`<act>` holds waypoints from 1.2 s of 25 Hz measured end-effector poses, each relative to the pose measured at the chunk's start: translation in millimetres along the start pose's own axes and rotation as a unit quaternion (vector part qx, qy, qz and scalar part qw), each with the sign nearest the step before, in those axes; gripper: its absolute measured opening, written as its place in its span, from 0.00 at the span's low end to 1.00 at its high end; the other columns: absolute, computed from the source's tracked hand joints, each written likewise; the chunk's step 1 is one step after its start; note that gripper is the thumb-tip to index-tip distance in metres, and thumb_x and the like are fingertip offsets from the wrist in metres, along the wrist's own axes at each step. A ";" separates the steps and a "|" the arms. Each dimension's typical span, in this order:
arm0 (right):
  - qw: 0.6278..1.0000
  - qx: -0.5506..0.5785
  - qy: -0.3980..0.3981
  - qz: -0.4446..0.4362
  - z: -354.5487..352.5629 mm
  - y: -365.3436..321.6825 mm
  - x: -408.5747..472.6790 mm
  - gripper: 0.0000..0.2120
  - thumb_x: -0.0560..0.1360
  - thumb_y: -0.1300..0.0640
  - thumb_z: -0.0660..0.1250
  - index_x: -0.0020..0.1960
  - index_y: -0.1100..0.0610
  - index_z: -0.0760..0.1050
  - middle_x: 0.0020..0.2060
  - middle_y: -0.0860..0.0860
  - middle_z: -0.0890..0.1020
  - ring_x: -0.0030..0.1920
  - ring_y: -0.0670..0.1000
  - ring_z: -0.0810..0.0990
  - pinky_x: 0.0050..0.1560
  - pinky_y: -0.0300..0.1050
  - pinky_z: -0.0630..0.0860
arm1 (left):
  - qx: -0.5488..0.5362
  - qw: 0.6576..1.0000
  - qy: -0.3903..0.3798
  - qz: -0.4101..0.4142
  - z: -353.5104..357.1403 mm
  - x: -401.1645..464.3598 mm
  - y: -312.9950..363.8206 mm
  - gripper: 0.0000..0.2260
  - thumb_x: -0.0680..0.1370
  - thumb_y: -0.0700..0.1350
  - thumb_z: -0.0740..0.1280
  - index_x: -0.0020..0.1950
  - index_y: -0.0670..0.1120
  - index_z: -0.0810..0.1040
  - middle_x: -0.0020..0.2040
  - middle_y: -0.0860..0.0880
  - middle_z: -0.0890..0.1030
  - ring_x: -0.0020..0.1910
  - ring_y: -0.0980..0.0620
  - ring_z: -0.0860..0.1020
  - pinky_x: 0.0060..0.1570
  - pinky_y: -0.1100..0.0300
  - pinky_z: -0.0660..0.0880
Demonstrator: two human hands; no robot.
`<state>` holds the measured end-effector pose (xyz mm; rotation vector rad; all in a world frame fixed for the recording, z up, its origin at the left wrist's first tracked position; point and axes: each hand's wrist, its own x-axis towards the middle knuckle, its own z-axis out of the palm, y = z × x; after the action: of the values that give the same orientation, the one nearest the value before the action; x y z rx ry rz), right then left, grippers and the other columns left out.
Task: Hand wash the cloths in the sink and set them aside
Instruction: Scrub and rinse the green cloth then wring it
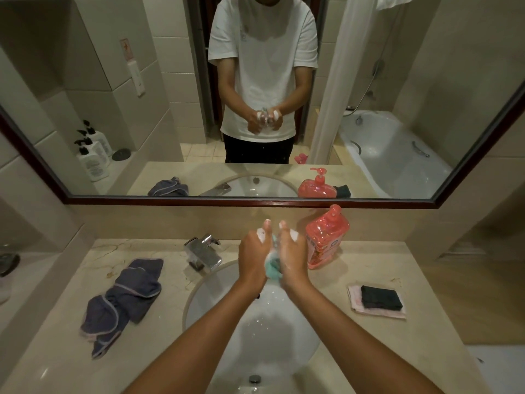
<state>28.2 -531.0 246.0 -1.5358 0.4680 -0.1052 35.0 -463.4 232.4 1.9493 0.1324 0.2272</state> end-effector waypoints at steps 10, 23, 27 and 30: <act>1.000 -0.016 0.015 0.011 -2.5 -14.3 9.9 0.22 0.84 0.50 0.60 0.32 0.56 0.72 0.26 0.49 0.76 0.31 0.50 0.76 0.35 0.43 0.70 | 0.024 1.000 0.010 -0.001 5.6 -6.1 8.2 0.27 0.85 0.54 0.56 0.26 0.49 0.66 0.23 0.52 0.70 0.22 0.55 0.70 0.27 0.60 0.62; 0.999 -0.043 -0.012 0.001 10.3 -0.2 -2.1 0.21 0.84 0.48 0.61 0.34 0.55 0.75 0.25 0.48 0.78 0.27 0.46 0.79 0.26 0.36 0.71 | -0.051 0.997 -0.023 -0.047 -3.8 10.0 5.1 0.25 0.85 0.54 0.56 0.28 0.47 0.68 0.23 0.49 0.70 0.22 0.55 0.69 0.26 0.62 0.63; 1.000 -0.013 -0.009 0.024 4.6 -17.5 12.9 0.19 0.84 0.51 0.61 0.36 0.56 0.72 0.29 0.50 0.76 0.33 0.51 0.76 0.31 0.37 0.72 | -0.009 0.999 -0.006 -0.038 2.9 2.5 10.2 0.26 0.85 0.54 0.57 0.27 0.48 0.67 0.25 0.43 0.72 0.26 0.47 0.71 0.30 0.58 0.62; 0.999 -0.016 -0.027 0.019 10.9 -1.2 -5.8 0.19 0.83 0.47 0.61 0.35 0.53 0.75 0.25 0.48 0.79 0.30 0.47 0.81 0.32 0.41 0.74 | -0.039 0.998 -0.006 -0.055 -5.1 14.8 8.6 0.26 0.86 0.53 0.56 0.28 0.47 0.68 0.25 0.49 0.72 0.25 0.51 0.70 0.29 0.61 0.63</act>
<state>27.1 -518.8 248.1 -1.5560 0.4567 -0.0274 48.2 -459.1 243.6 1.8584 0.2183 0.1463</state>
